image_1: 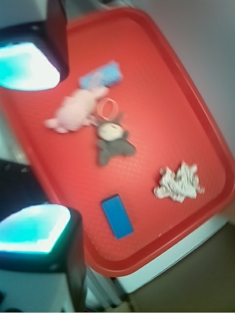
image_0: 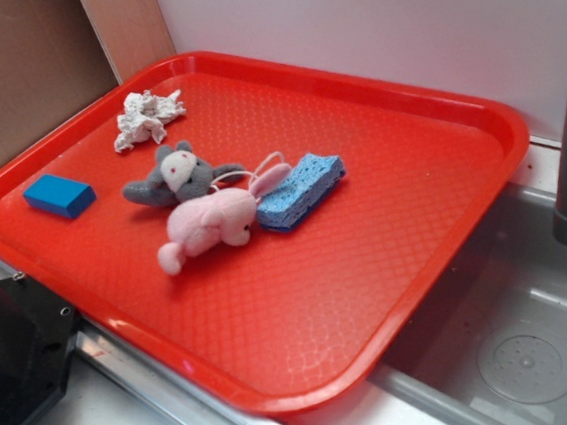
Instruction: Grab the white paper.
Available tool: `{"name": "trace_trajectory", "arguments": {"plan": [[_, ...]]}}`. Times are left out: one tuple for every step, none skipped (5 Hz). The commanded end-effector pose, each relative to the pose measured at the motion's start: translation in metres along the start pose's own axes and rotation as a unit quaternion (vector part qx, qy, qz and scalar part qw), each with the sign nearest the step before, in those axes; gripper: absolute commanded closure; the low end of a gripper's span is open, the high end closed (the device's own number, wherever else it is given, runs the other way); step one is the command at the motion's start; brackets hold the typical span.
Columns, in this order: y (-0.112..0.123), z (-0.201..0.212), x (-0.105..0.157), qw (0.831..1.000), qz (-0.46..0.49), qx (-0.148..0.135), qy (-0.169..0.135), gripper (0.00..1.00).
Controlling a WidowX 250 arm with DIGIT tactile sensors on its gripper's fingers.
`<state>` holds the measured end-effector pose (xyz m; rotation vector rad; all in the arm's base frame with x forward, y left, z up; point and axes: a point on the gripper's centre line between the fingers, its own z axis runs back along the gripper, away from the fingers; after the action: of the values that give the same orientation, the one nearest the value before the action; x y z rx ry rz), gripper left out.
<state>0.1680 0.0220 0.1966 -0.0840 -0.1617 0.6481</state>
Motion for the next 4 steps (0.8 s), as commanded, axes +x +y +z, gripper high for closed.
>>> {"name": "trace_trajectory", "arguments": {"plan": [[0.017, -0.046, 0.058, 0.980, 0.184, 0.021, -0.066, 0.00], [0.023, -0.074, 0.076, 0.967, 0.234, 0.045, -0.091, 0.00], [0.031, -0.100, 0.089, 0.956, 0.263, 0.080, -0.102, 0.00], [0.043, -0.125, 0.102, 0.948, 0.287, 0.105, -0.088, 0.00]]}}
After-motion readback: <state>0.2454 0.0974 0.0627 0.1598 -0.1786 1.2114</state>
